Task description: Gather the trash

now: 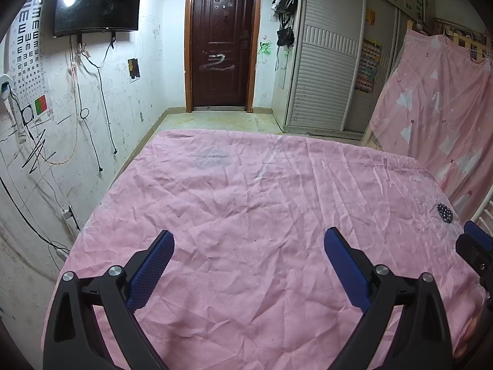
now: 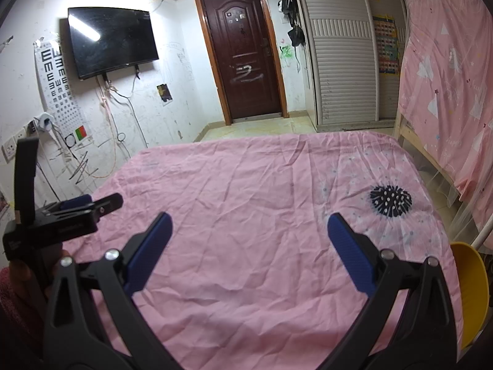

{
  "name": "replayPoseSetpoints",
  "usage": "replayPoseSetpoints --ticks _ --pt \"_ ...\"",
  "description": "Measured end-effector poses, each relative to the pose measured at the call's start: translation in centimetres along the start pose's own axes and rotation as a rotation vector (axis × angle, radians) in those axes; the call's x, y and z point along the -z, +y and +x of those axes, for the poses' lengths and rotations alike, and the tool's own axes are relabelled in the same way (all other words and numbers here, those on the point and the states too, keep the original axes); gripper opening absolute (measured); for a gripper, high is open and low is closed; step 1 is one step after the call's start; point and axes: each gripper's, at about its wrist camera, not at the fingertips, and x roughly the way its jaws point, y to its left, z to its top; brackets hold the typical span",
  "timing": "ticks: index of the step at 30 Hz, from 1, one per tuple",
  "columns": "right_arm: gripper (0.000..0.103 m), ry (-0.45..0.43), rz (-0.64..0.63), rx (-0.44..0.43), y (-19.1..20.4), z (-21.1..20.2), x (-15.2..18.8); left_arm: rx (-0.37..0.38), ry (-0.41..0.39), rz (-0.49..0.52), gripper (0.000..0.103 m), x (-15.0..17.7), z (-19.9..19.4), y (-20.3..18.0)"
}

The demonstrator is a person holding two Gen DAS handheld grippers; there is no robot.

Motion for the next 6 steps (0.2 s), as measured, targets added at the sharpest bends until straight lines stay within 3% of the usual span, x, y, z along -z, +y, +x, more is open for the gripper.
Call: replayPoseSetpoints --ticks 6 --pt "0.097 0.000 0.000 0.000 0.00 -0.02 -0.05 0.002 0.006 -0.001 0.090 0.03 -0.02 -0.13"
